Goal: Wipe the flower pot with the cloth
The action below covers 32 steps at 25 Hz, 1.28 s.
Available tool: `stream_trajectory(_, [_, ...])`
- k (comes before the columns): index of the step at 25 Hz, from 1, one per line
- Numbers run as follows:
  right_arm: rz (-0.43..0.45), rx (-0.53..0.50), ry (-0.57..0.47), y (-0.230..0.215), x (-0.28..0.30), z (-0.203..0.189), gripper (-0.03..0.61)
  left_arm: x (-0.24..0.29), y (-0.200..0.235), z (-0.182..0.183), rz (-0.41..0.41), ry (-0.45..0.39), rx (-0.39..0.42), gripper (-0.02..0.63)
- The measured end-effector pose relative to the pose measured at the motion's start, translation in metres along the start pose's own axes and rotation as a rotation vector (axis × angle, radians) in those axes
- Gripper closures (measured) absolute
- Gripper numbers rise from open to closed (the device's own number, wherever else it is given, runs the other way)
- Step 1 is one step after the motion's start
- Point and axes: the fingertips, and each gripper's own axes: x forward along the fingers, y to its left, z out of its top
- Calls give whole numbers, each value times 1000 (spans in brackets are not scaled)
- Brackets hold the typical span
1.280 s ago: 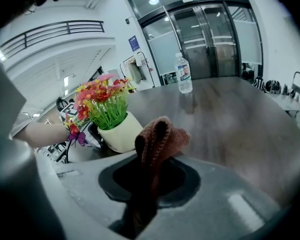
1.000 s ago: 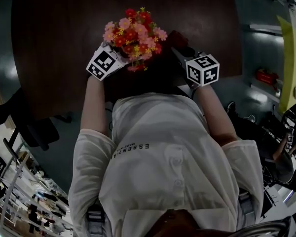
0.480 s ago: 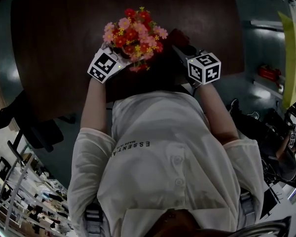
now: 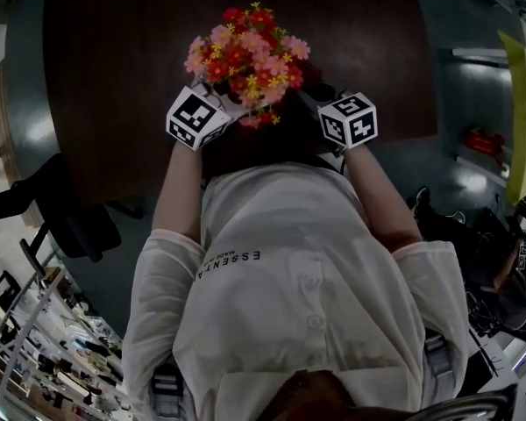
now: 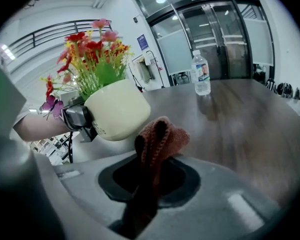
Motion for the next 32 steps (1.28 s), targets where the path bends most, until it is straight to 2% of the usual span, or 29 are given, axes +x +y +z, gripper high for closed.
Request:
stream_trajectory(5, [75,-71,-41,41,16,24,526,-9,10,15,38,-4,0,55])
stream_trajectory(10, [145,-54,-71,77,27,38,526,-24,26,32,94,-40,-9,55])
stream_trajectory(19, [321,-137,-107,148,50,47,526,-40,32,56,112,-89,-12,55])
stream_trajectory(21, [298,-133,-110,141,53,48,526,-44,31,63,105,-88,-1,55])
stream_trajectory(24, [186,-98,-128,105,50,54,526,-47,27,72,79,-91,3,55])
stream_trajectory(27, [105,-97,-208,82,42,78,526,-54,24,78,52,-82,27,55])
stream_trajectory(32, [62,-134,-318,78,36,109,526,-57,23,84,27,-81,47,55])
